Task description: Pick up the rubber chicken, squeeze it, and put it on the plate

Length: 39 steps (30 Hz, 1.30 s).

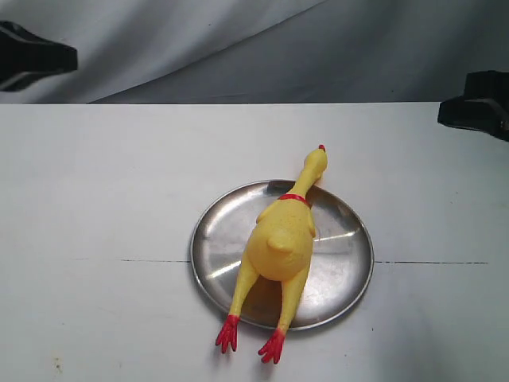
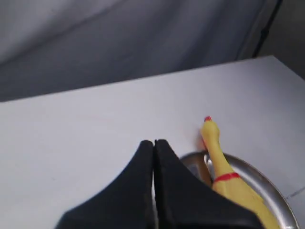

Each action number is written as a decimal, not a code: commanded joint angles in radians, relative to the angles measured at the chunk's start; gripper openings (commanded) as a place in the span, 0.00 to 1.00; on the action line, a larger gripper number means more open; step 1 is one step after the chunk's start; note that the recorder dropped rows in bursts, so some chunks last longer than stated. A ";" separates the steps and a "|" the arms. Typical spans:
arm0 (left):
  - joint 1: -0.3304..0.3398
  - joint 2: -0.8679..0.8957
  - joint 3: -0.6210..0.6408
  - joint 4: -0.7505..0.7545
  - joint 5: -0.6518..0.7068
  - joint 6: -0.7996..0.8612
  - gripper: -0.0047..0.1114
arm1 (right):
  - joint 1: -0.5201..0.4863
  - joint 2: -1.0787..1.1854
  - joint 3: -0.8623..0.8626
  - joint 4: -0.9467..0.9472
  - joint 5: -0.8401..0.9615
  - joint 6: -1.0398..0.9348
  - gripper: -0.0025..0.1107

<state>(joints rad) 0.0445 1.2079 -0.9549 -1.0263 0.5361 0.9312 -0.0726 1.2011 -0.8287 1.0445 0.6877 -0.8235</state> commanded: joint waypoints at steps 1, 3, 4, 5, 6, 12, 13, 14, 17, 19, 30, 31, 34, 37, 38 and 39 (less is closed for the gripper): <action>0.015 -0.132 0.034 0.028 -0.101 -0.013 0.04 | -0.006 -0.087 0.001 -0.003 -0.066 -0.041 0.02; 0.015 -0.192 0.061 0.044 -0.143 -0.014 0.04 | -0.006 -0.164 0.001 -0.029 -0.113 -0.041 0.02; 0.015 -0.215 0.076 0.046 -0.155 -0.014 0.04 | -0.006 -0.198 0.001 -0.046 -0.137 -0.041 0.02; 0.015 -0.242 0.091 0.046 -0.171 -0.019 0.04 | -0.006 -0.243 0.001 -0.069 -0.162 -0.041 0.02; 0.015 -0.268 0.105 0.042 -0.183 -0.024 0.04 | -0.006 -0.286 0.001 -0.092 -0.185 -0.041 0.02; 0.015 -0.402 0.137 0.042 -0.260 -0.034 0.04 | -0.006 -0.496 0.001 -0.112 -0.234 -0.051 0.02; 0.015 -0.418 0.137 0.042 -0.274 -0.034 0.04 | -0.006 -0.518 0.001 -0.106 -0.232 -0.051 0.02; 0.015 -0.438 0.137 0.044 -0.282 -0.034 0.04 | -0.006 -0.545 0.001 -0.099 -0.228 -0.051 0.02; 0.015 -0.499 0.137 0.091 -0.297 -0.044 0.04 | -0.006 -0.618 0.001 -0.092 -0.201 -0.049 0.02; 0.015 -0.536 0.137 0.128 -0.312 -0.064 0.04 | 0.004 -0.657 0.001 -0.092 -0.168 -0.037 0.02; 0.015 -0.714 0.392 0.254 -0.515 -0.218 0.04 | 0.085 -0.870 0.001 -0.364 -0.175 0.152 0.02; 0.015 -0.721 0.413 0.254 -0.536 -0.220 0.04 | 0.085 -0.885 0.001 -0.422 -0.175 0.197 0.02; 0.015 -0.731 0.448 0.254 -0.583 -0.220 0.04 | 0.085 -0.918 0.001 -0.537 -0.172 0.290 0.02; 0.015 -0.731 0.460 0.254 -0.622 -0.213 0.04 | 0.085 -0.954 0.001 -0.544 -0.163 0.297 0.02; 0.015 -0.731 0.460 0.254 -0.629 -0.203 0.04 | 0.085 -0.969 0.001 -0.546 -0.148 0.297 0.02; 0.015 -0.731 0.460 0.254 -0.629 -0.190 0.04 | 0.085 -0.985 0.001 -0.552 -0.130 0.304 0.02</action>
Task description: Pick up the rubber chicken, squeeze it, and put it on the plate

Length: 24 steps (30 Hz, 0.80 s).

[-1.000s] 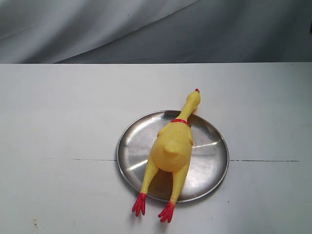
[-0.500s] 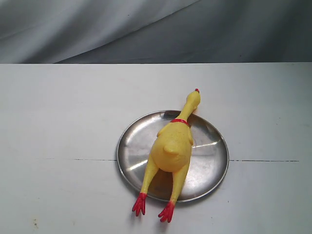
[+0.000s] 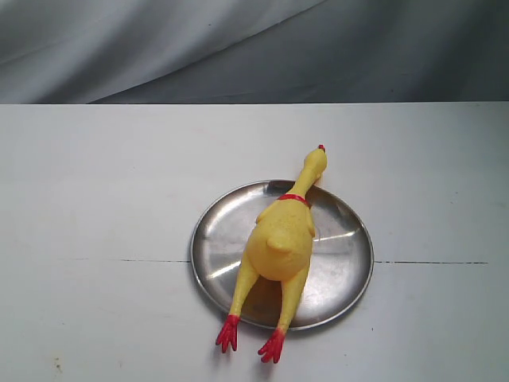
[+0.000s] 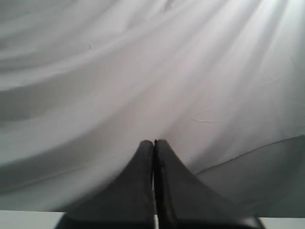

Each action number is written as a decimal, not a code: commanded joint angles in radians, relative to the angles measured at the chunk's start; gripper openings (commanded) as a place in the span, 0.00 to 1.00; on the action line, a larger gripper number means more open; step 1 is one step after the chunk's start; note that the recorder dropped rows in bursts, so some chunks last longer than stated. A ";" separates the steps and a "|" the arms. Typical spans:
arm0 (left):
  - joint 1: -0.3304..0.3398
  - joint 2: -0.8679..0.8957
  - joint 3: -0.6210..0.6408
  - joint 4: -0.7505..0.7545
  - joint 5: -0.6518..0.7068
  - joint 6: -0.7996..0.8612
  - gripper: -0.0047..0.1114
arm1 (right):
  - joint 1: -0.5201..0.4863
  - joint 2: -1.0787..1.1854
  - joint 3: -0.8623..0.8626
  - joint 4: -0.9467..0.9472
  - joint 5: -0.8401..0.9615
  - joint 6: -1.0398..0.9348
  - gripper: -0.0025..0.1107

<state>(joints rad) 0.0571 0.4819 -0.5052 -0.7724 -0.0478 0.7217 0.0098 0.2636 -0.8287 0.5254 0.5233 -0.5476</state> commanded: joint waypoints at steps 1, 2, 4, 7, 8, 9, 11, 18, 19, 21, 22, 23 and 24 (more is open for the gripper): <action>0.003 -0.005 0.013 0.000 -0.045 0.020 0.04 | 0.002 -0.063 0.001 -0.048 0.055 0.039 0.02; 0.003 -0.005 0.016 0.000 -0.045 0.020 0.04 | 0.002 -0.076 0.001 -0.072 0.074 0.054 0.02; 0.003 -0.005 0.039 0.000 -0.045 0.020 0.04 | 0.002 -0.109 0.008 -0.119 0.097 0.105 0.02; 0.003 -0.005 0.077 0.000 -0.074 0.035 0.04 | 0.002 -0.153 0.024 -0.159 0.099 0.159 0.02; 0.003 -0.005 0.086 0.000 -0.088 0.046 0.04 | 0.002 -0.162 0.024 -0.159 0.111 0.171 0.02; 0.003 -0.005 0.095 0.000 -0.108 0.054 0.04 | 0.002 -0.169 0.024 -0.159 0.128 0.184 0.02; 0.003 -0.005 0.097 0.000 -0.115 0.065 0.04 | 0.002 -0.183 0.024 -0.157 0.159 0.192 0.02; 0.003 -0.005 0.097 0.000 -0.135 0.064 0.04 | 0.002 -0.197 0.024 -0.157 0.170 0.192 0.02; 0.003 -0.005 0.097 0.000 -0.135 0.064 0.04 | 0.002 -0.197 0.024 -0.157 0.170 0.192 0.02; 0.003 -0.005 0.097 0.000 -0.135 0.064 0.04 | 0.002 -0.197 0.024 -0.157 0.170 0.192 0.02; 0.003 -0.005 0.097 0.000 -0.135 0.064 0.04 | 0.002 -0.200 0.024 -0.157 0.170 0.192 0.02; 0.003 -0.005 0.097 0.000 -0.135 0.064 0.04 | 0.002 -0.200 0.024 -0.157 0.170 0.192 0.02; 0.003 -0.005 0.097 0.000 -0.135 0.064 0.04 | 0.002 -0.200 0.024 -0.157 0.170 0.192 0.02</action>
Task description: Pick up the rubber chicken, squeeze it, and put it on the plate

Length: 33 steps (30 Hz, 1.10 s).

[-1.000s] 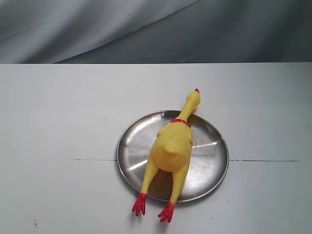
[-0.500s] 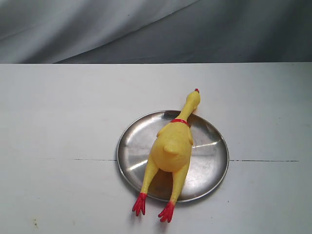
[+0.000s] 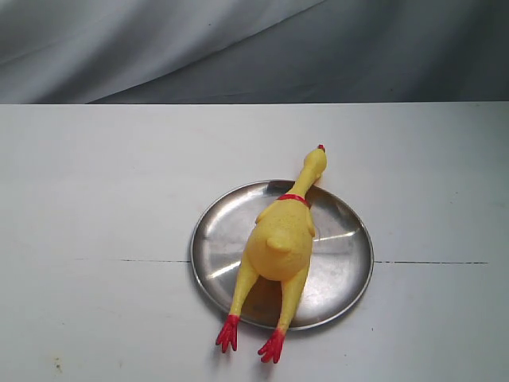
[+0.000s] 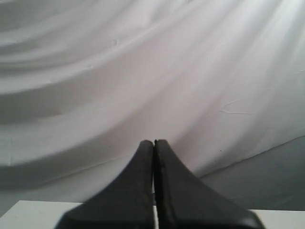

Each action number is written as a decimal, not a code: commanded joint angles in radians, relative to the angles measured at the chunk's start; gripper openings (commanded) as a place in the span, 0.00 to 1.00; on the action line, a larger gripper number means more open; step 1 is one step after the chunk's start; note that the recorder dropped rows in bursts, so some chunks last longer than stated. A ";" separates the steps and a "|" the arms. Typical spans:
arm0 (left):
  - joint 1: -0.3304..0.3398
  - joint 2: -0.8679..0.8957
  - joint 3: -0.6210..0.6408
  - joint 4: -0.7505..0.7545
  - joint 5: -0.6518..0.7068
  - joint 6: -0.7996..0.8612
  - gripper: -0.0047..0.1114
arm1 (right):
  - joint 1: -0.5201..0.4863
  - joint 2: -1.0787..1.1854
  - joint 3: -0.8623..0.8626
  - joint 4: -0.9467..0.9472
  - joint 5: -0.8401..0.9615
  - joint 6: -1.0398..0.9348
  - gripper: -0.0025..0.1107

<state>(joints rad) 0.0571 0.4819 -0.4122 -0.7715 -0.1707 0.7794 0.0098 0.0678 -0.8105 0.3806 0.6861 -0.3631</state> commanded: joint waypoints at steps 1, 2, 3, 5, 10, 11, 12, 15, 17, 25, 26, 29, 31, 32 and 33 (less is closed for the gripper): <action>0.003 -0.005 0.004 -0.001 -0.012 0.007 0.04 | 0.002 -0.004 0.006 -0.012 0.007 0.008 0.02; 0.003 -0.005 0.004 -0.001 -0.012 0.007 0.04 | 0.002 -0.004 0.006 -0.012 0.007 0.008 0.02; 0.003 -0.005 0.004 -0.001 -0.012 0.007 0.04 | 0.002 -0.004 0.006 -0.012 0.007 0.008 0.02; 0.003 -0.005 0.004 -0.001 -0.012 0.007 0.04 | 0.002 -0.004 0.006 -0.012 0.007 0.008 0.02; 0.003 -0.005 0.004 -0.001 -0.012 0.007 0.04 | 0.002 -0.004 0.006 -0.012 0.007 0.008 0.02; 0.003 -0.005 0.004 -0.001 -0.012 0.007 0.04 | 0.002 -0.004 0.006 -0.012 0.007 0.008 0.02; 0.003 -0.005 0.004 -0.001 -0.012 0.007 0.04 | 0.002 -0.004 0.006 -0.012 0.007 0.008 0.02; 0.003 -0.005 0.004 -0.001 -0.012 0.007 0.04 | 0.002 -0.004 0.006 -0.012 0.007 0.008 0.02; 0.003 -0.005 0.004 -0.001 -0.012 0.007 0.04 | 0.002 -0.004 0.006 -0.012 0.007 0.008 0.02; 0.075 -0.029 0.004 -0.009 -0.037 0.156 0.04 | 0.002 -0.004 0.006 -0.012 0.007 0.008 0.02; 0.115 -0.044 0.004 -0.023 -0.021 0.156 0.04 | 0.002 -0.004 0.006 -0.012 0.007 0.008 0.02; 0.221 -0.123 0.004 -0.058 0.057 0.163 0.04 | 0.002 -0.004 0.006 -0.012 0.007 0.008 0.02; 0.285 -0.187 0.004 -0.056 0.105 0.177 0.04 | 0.002 -0.004 0.006 -0.014 0.007 0.008 0.02; 0.315 -0.218 0.004 -0.056 0.127 0.193 0.04 | 0.002 -0.004 0.006 -0.014 0.007 0.008 0.02; 0.336 -0.239 0.004 -0.056 0.141 0.199 0.04 | 0.002 -0.004 0.006 -0.014 0.007 0.008 0.02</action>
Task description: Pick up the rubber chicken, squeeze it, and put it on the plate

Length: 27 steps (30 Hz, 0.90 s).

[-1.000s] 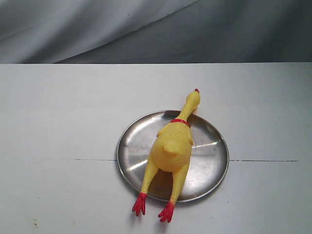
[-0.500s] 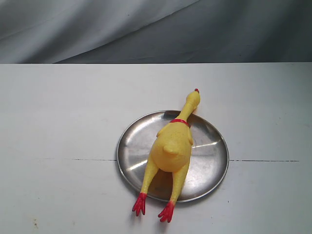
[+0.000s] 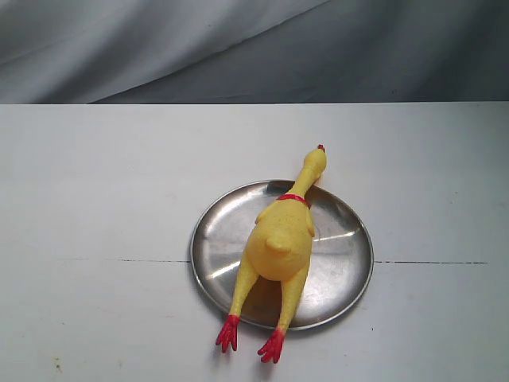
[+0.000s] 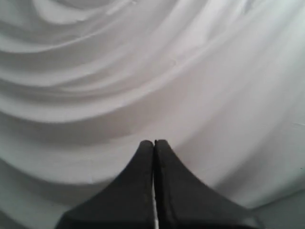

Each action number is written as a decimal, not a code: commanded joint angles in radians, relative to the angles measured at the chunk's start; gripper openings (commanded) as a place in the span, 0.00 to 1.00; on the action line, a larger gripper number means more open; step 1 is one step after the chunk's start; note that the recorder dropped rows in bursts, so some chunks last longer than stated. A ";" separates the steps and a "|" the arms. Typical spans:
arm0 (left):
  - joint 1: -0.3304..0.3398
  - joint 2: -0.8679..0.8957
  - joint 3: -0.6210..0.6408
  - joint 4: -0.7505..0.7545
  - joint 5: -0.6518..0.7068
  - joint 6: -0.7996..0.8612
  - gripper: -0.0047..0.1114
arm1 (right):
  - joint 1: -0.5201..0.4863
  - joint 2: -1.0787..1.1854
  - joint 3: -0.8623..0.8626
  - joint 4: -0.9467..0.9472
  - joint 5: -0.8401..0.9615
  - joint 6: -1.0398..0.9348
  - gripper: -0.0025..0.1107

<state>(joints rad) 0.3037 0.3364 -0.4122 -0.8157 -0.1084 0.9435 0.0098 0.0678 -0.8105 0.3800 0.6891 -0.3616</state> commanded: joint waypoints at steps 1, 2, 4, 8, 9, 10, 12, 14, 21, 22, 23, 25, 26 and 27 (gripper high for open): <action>0.114 -0.116 0.004 -0.012 0.087 0.035 0.04 | 0.002 -0.004 0.006 -0.014 0.004 0.006 0.02; 0.135 -0.133 0.005 -0.012 0.092 0.035 0.04 | 0.002 -0.004 0.006 -0.014 0.004 0.006 0.02; 0.172 -0.152 0.009 -0.012 0.094 0.035 0.04 | 0.002 -0.004 0.006 -0.014 0.004 0.006 0.02; 0.196 -0.156 0.038 -0.012 0.119 0.024 0.04 | 0.002 -0.004 0.006 -0.014 0.004 0.006 0.02; 0.190 -0.156 0.048 -0.012 0.125 0.015 0.04 | 0.002 -0.004 0.006 -0.014 0.004 0.006 0.02; 0.177 -0.163 0.068 -0.012 0.128 0.000 0.04 | 0.002 -0.004 0.006 -0.014 0.004 0.006 0.02; 0.159 -0.182 0.107 -0.012 0.135 -0.005 0.04 | 0.002 -0.004 0.006 -0.014 0.004 0.006 0.02; 0.151 -0.213 0.170 0.065 0.139 -0.088 0.04 | 0.002 -0.004 0.006 -0.014 0.004 0.006 0.02; 0.150 -0.336 0.339 0.775 0.447 -0.943 0.04 | 0.002 -0.004 0.006 -0.014 0.004 0.006 0.02; 0.147 -0.336 0.367 0.773 0.454 -0.943 0.04 | 0.002 -0.004 0.006 -0.014 0.004 0.006 0.02; 0.145 -0.336 0.379 0.773 0.449 -0.943 0.04 | 0.002 -0.004 0.006 -0.014 0.004 0.006 0.02; 0.128 -0.336 0.411 0.773 0.453 -0.943 0.04 | 0.002 -0.004 0.006 -0.014 0.004 0.006 0.02; 0.115 -0.336 0.412 0.773 0.456 -0.943 0.04 | 0.002 -0.004 0.006 -0.014 0.004 0.006 0.02; 0.099 -0.336 0.412 0.773 0.452 -0.943 0.04 | 0.002 -0.004 0.006 -0.014 0.004 0.006 0.02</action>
<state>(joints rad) 0.4278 0.0039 -0.0057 -0.0458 0.3539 0.0102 0.0098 0.0678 -0.8105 0.3718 0.6908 -0.3592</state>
